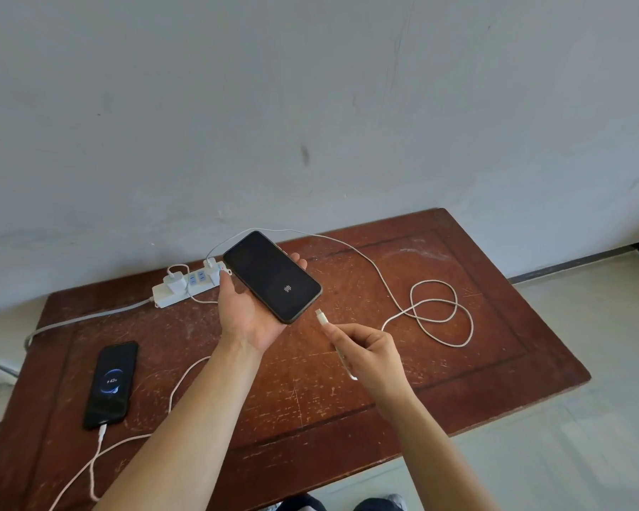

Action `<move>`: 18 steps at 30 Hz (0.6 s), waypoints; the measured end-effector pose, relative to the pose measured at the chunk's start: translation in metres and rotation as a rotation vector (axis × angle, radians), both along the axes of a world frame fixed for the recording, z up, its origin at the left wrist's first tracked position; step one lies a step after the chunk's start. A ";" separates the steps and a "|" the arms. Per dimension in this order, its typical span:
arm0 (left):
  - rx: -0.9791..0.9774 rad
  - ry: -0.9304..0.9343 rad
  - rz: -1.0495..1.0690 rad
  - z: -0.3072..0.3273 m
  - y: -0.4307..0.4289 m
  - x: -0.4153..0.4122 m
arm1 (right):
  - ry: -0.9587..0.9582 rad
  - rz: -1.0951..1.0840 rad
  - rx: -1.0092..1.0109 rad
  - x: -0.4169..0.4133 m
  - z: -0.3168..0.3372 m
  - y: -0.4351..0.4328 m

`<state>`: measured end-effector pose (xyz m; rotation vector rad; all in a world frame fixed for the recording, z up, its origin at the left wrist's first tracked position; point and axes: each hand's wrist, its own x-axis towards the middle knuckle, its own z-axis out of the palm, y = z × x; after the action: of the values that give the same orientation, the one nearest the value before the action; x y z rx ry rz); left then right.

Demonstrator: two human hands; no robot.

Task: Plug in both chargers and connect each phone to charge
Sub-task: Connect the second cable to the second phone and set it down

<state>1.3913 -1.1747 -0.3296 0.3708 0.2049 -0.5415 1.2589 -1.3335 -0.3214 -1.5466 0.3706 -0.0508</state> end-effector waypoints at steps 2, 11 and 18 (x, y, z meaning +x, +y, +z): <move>0.033 0.007 0.032 0.001 -0.001 0.002 | 0.019 0.007 0.021 0.000 0.001 0.002; 0.023 0.013 0.044 0.000 -0.006 0.001 | 0.026 -0.013 0.007 0.005 0.008 0.011; 0.028 -0.022 0.028 -0.001 -0.007 0.001 | 0.033 -0.016 0.025 0.006 0.010 0.016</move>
<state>1.3926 -1.1812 -0.3304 0.4008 0.1961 -0.5075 1.2654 -1.3179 -0.3110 -1.5215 0.4086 -0.0327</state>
